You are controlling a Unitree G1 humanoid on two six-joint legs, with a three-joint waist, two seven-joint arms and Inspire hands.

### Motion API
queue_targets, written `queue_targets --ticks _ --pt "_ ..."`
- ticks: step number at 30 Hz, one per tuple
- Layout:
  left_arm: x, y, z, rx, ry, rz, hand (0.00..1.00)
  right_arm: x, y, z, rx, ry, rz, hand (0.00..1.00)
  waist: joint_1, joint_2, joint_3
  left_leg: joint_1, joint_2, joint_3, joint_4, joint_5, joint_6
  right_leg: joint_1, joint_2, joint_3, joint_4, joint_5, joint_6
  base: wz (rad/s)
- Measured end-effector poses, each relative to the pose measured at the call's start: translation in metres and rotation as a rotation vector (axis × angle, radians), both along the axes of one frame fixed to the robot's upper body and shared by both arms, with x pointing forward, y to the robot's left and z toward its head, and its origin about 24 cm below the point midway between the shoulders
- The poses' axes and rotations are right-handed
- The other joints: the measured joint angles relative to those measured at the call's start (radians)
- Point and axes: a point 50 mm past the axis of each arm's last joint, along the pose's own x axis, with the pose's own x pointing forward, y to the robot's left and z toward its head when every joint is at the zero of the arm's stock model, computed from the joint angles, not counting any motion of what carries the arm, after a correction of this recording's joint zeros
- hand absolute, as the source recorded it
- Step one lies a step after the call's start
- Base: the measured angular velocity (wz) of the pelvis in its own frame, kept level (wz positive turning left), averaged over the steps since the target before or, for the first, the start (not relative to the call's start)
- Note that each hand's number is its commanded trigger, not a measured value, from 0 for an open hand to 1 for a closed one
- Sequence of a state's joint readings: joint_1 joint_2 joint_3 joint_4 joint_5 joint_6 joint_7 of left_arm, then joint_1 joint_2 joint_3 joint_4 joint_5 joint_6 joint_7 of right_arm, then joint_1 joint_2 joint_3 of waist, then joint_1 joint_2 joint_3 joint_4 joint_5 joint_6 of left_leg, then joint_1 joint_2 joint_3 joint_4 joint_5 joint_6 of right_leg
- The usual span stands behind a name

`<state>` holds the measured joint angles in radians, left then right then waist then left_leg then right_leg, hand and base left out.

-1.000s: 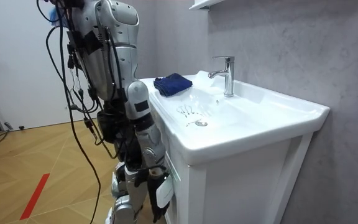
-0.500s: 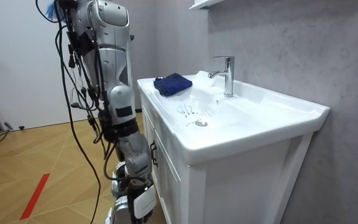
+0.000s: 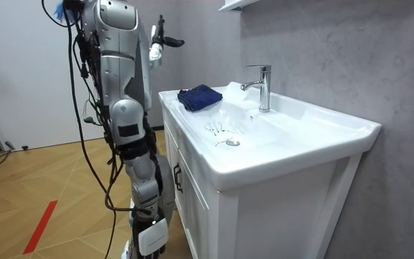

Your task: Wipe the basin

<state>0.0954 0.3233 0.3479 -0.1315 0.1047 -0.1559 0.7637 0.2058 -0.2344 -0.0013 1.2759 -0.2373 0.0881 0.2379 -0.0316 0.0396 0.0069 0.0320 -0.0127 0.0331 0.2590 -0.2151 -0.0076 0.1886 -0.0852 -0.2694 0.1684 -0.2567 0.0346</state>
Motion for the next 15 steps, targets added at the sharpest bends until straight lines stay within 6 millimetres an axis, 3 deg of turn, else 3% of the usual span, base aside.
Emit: queue_targets --ticks 6,15 --pt "0.009 -0.016 -0.009 0.032 0.072 -0.09 0.0 0.009 -0.001 0.0 0.0 -0.015 0.011 0.0 -0.015 -0.003 -0.0004 -0.002 0.002 0.015 -0.002 0.0 0.001 -0.013 0.001 0.021 0.002 0.005 0.001 -0.08" --pt "0.021 -0.039 -0.044 -0.021 0.247 -0.211 0.0 0.014 0.0 -0.001 0.012 -0.019 0.013 0.0 -0.042 0.01 0.0039 -0.002 0.003 0.014 -0.006 -0.001 0.002 -0.015 0.001 0.02 0.005 0.008 0.001 0.0"
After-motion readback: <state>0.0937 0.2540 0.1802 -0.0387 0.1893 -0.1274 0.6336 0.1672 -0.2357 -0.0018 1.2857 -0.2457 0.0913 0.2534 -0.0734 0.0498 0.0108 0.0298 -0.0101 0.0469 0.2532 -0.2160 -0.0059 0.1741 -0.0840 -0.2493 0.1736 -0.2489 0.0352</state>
